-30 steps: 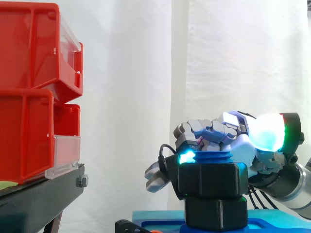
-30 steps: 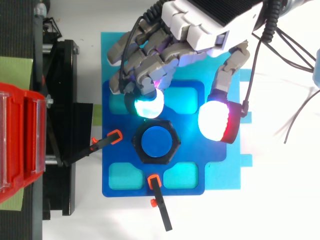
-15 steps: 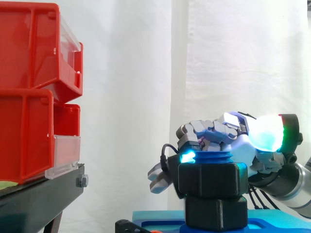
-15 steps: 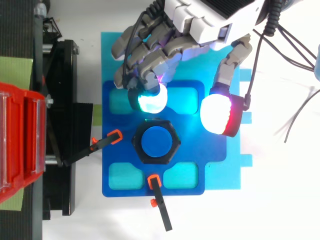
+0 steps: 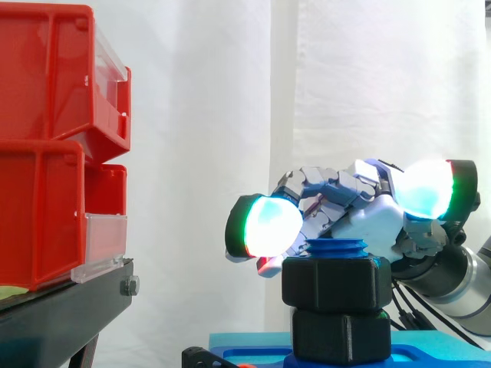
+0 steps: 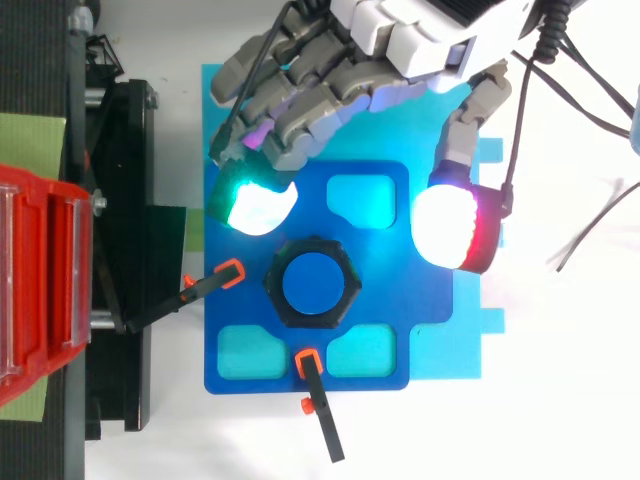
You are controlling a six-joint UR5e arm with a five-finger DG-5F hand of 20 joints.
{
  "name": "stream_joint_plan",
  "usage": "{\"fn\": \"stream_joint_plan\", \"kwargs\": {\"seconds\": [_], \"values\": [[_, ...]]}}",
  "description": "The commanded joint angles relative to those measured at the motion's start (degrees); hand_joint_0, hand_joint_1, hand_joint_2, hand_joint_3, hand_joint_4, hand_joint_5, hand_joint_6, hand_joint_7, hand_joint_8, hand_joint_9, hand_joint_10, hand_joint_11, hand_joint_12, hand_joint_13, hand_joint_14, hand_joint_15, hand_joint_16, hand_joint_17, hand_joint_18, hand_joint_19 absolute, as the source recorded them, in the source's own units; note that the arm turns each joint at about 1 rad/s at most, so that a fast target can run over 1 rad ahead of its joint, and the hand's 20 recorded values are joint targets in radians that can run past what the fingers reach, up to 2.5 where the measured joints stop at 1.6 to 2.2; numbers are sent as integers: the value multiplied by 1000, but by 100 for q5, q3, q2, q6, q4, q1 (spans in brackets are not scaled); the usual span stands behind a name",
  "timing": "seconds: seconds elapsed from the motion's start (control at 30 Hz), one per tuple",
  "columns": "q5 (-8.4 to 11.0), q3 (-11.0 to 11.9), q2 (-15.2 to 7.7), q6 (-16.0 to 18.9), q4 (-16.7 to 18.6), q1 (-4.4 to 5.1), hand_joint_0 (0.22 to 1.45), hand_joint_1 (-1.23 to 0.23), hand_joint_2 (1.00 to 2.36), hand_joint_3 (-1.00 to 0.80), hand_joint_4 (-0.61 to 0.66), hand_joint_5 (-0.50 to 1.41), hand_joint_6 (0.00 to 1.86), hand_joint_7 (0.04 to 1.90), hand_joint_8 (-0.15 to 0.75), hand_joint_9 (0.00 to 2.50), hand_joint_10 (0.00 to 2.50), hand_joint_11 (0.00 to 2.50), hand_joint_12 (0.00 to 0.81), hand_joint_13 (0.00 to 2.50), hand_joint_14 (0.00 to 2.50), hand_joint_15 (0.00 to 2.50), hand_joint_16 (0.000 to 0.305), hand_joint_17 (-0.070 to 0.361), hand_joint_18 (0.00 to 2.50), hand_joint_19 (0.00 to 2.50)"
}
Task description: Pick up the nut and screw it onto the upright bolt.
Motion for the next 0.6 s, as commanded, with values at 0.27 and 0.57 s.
{"fn": "stream_joint_plan", "kwargs": {"seconds": [0.27,0.57], "values": [[124,-7,-9,-92,-283,169,397,-197,1000,-500,181,-183,501,646,259,705,0,0,360,475,0,0,47,106,341,136],[344,-86,0,-224,-415,292,370,-257,1000,-500,194,-190,501,653,266,667,0,0,373,457,0,0,50,112,318,113]]}}
